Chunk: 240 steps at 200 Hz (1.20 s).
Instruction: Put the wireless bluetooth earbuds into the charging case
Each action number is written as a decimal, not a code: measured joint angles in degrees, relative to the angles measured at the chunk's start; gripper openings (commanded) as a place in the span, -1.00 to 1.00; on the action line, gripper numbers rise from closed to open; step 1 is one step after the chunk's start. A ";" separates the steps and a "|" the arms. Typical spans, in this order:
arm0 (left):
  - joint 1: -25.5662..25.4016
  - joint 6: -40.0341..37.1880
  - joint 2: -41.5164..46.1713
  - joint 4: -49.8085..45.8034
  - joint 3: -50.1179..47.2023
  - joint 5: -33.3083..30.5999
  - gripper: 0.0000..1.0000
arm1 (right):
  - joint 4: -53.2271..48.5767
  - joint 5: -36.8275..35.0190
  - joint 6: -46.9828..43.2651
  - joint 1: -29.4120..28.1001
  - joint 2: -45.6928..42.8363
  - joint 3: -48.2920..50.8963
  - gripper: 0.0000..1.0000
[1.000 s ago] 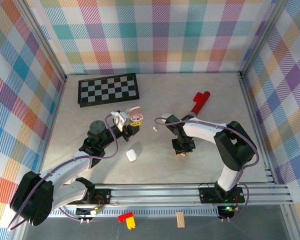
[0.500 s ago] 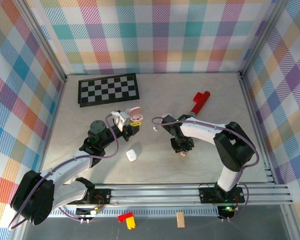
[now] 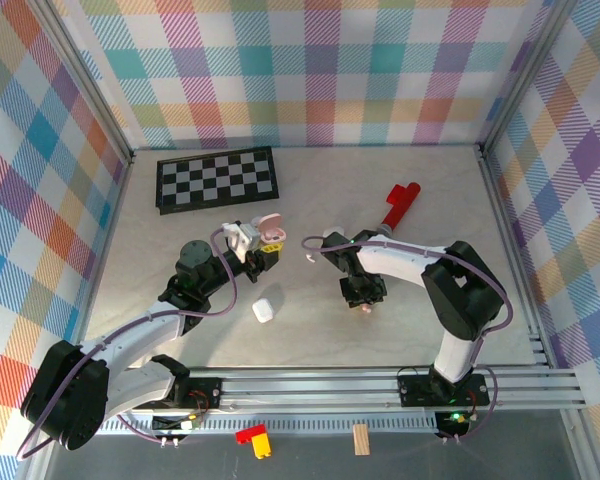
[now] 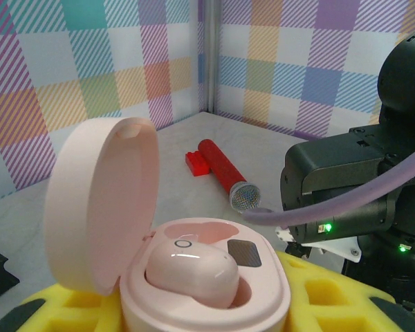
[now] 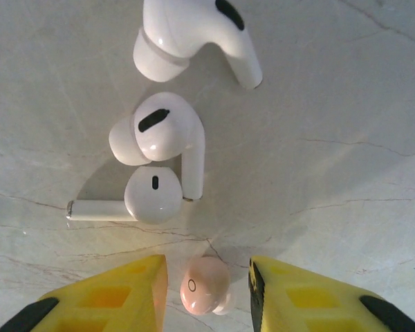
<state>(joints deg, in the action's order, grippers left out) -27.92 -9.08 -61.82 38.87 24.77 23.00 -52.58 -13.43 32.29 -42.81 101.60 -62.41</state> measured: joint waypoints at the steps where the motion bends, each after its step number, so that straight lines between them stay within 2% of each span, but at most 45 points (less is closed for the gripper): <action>1: 0.00 -0.02 0.00 0.00 0.00 0.02 -0.48 | 0.00 0.00 0.02 0.00 0.04 0.02 -0.28; 176: 0.00 -0.85 -1.25 0.02 0.22 0.07 -0.48 | -4.02 -2.64 0.04 -0.42 1.01 0.15 -0.41; 240: 0.00 -0.83 -1.92 0.20 0.22 0.31 -0.48 | -4.15 -3.15 -0.15 -0.42 1.01 0.15 -0.59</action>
<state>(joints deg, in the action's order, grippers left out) -27.92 -9.91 -63.75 39.07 24.99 23.31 -56.73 -16.58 32.14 -43.22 102.61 -62.26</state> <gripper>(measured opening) 0.375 0.210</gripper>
